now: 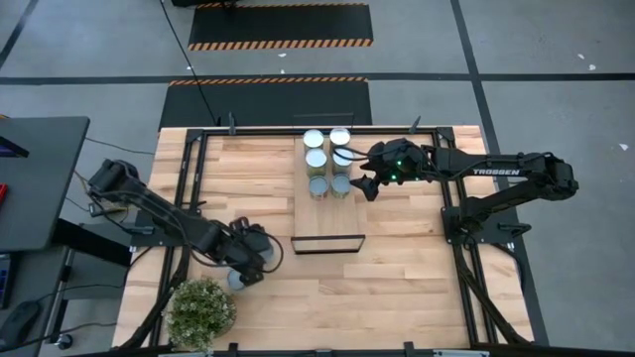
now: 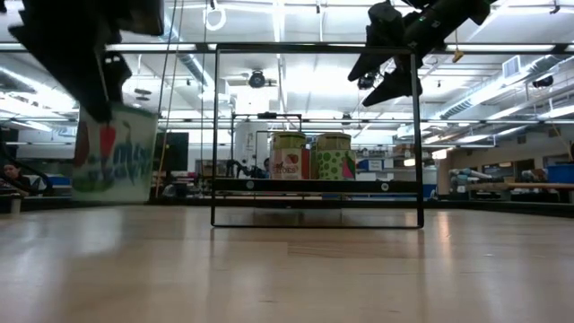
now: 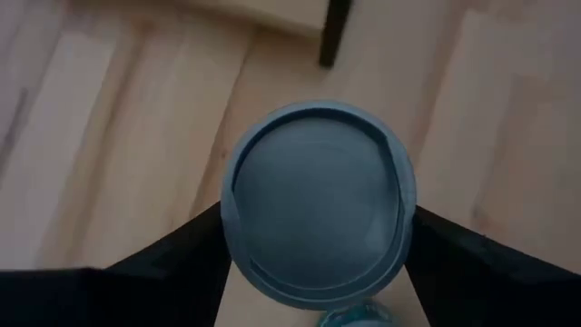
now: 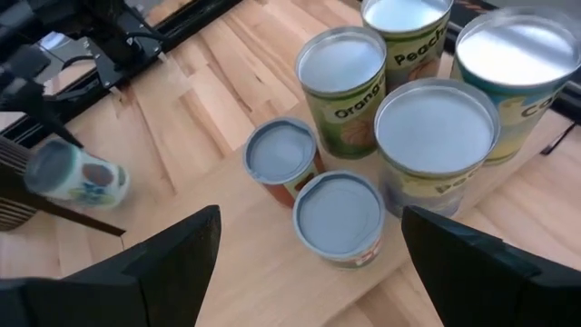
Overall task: Pick and place cans onto a shelf
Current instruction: Put the canned mixed vegetables on the shelf
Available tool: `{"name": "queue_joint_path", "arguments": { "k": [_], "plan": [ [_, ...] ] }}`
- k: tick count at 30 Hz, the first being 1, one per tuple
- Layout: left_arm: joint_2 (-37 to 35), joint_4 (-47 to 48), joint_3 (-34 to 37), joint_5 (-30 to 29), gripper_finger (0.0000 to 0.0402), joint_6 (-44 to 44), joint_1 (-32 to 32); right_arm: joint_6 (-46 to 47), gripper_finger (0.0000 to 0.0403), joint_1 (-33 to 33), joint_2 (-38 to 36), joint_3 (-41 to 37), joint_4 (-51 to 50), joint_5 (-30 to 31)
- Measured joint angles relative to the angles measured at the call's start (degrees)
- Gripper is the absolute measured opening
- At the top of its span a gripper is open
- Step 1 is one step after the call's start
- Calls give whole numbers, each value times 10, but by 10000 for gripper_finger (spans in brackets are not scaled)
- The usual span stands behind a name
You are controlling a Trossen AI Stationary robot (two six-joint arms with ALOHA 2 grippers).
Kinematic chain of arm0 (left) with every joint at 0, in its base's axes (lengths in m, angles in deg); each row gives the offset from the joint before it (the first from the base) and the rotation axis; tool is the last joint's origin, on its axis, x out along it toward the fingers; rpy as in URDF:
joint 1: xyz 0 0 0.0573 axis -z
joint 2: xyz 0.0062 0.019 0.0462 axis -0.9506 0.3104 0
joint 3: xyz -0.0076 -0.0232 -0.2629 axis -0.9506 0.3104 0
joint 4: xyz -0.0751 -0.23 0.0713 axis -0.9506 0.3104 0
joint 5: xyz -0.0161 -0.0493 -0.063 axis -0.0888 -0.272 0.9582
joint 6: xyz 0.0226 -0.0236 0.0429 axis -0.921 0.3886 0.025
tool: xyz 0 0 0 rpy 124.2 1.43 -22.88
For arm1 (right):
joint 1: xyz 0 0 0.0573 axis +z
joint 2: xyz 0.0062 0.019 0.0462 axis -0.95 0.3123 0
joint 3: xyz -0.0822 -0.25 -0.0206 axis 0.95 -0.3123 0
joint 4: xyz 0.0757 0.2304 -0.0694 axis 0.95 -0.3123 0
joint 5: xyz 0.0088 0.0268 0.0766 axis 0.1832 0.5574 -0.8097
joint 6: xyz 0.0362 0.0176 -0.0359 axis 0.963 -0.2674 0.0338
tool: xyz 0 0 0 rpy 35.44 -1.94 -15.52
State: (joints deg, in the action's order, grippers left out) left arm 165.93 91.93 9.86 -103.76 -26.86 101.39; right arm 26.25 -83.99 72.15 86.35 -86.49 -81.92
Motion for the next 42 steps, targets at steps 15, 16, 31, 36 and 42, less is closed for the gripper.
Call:
{"name": "queue_joint_path", "arguments": {
  "k": [15,16,31,36,42],
  "plan": [
    [-80,-31,0,46,286,-90,-208,-1,350,-17,0,0,22,1],
    [-78,-48,0,71,286,-102,-228,-1,350,-18,0,0,22,1],
    [18,-159,-86,179,288,-210,-341,15,350,-17,0,0,13,1],
    [101,-160,-163,195,288,-213,-342,15,350,-17,0,0,11,1],
    [191,-146,-245,195,288,-267,-341,17,350,-17,0,0,4,-8]
  ]
}}
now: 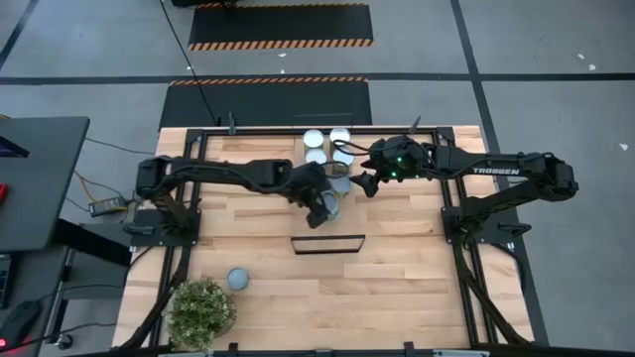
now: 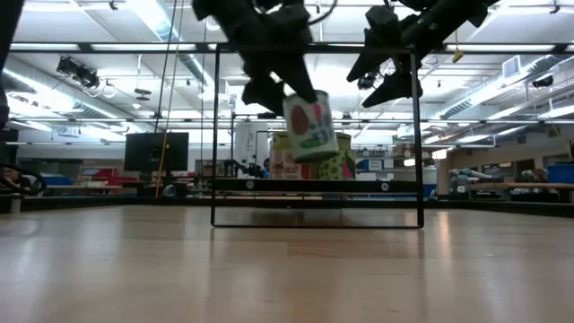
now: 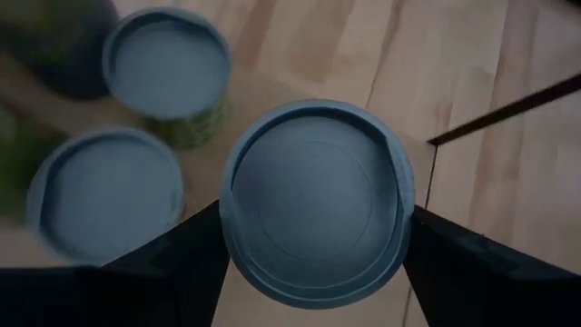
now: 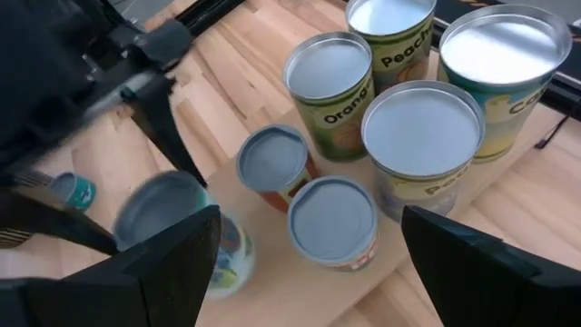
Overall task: Pick and place cans onto a shelf
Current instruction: Put the canned mixed vegetables on the shelf
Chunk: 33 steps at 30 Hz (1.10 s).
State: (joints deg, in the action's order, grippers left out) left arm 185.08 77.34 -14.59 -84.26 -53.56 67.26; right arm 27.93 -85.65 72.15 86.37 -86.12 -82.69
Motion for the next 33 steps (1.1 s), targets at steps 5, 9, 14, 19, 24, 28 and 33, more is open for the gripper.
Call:
{"name": "queue_joint_path", "arguments": {
  "k": [5,9,14,19,24,28,33],
  "plan": [
    [54,30,-59,-21,288,-43,-3,-1,350,0,-9,1,-25,-11],
    [70,25,-67,-27,289,-62,-2,-3,350,0,-16,13,-77,-8],
    [83,17,-65,-31,309,-62,0,-6,350,1,-24,22,-100,-1],
    [84,14,-65,-39,359,-61,4,-3,350,2,-24,22,-98,2],
    [84,3,-65,-43,395,-60,4,-3,350,2,-24,22,-97,4],
    [79,9,-65,-43,393,-75,5,-5,350,2,-24,22,-98,4],
    [53,9,-65,-46,392,-123,6,-7,350,2,-24,22,-98,4]
  ]
}}
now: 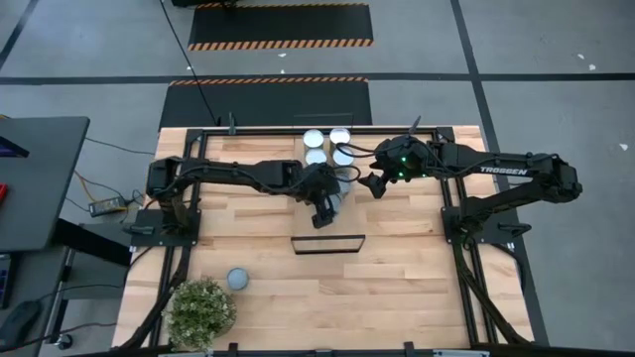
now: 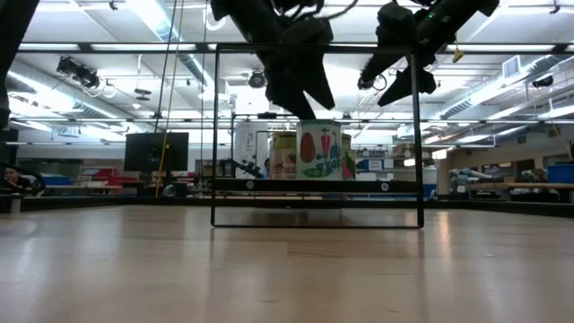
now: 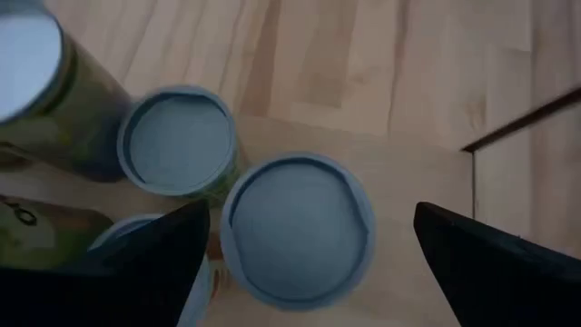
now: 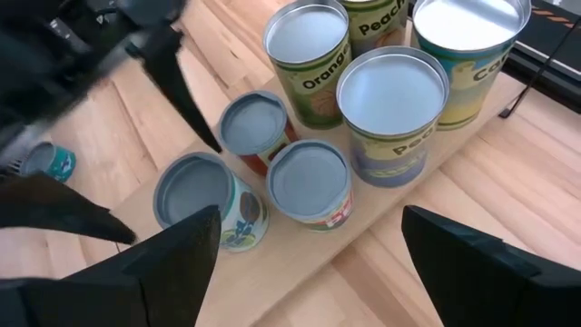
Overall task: Pick and place cans onto a shelf
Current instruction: Put the canned mixed vegetables on the shelf
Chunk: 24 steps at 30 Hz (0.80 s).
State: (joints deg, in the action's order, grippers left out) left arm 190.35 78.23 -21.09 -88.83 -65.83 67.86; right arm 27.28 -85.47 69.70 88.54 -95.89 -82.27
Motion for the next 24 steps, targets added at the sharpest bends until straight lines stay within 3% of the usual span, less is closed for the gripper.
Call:
{"name": "queue_joint_path", "arguments": {
  "k": [6,11,15,24],
  "plan": [
    [-30,22,0,-4,392,-67,0,0,350,0,0,0,-4,0],
    [-28,103,0,-63,392,-120,0,-5,350,0,0,0,-4,1],
    [-6,113,1,-98,391,-128,0,-11,350,0,0,0,-2,3],
    [13,17,0,-140,391,-104,23,-11,350,0,0,0,-2,3]
  ]
}}
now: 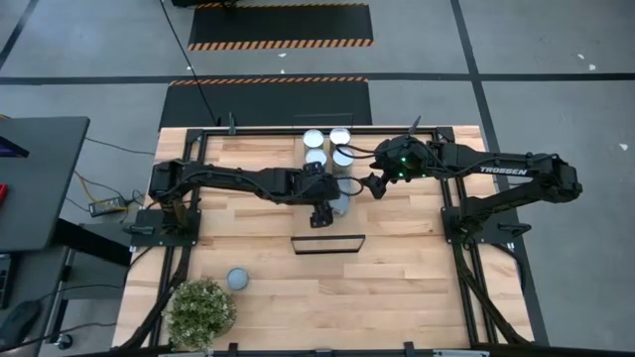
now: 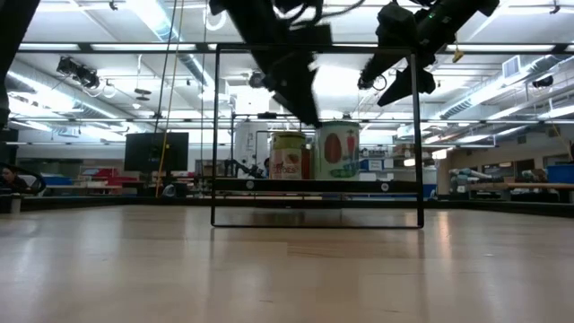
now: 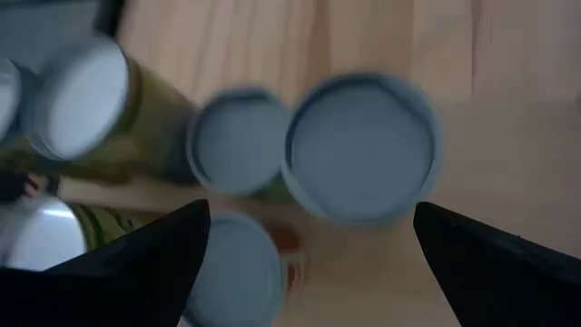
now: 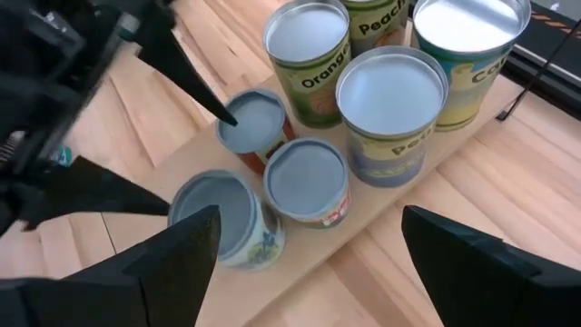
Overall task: Pick and place cans onto a shelf
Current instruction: Put the canned mixed vegetables on the shelf, then put the green tuna can on the shelf
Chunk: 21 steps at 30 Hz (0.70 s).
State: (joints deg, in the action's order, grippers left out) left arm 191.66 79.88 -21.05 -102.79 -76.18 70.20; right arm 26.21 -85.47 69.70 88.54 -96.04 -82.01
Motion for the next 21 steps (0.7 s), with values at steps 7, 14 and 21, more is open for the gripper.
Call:
{"name": "queue_joint_path", "arguments": {
  "k": [7,14,21],
  "plan": [
    [0,-33,0,-37,391,4,7,0,350,0,-4,0,-9,0],
    [-15,-1,0,-21,391,-1,16,0,350,0,-9,0,-20,0],
    [-41,80,0,11,388,41,19,1,350,7,-9,0,-54,-4]
  ]
}}
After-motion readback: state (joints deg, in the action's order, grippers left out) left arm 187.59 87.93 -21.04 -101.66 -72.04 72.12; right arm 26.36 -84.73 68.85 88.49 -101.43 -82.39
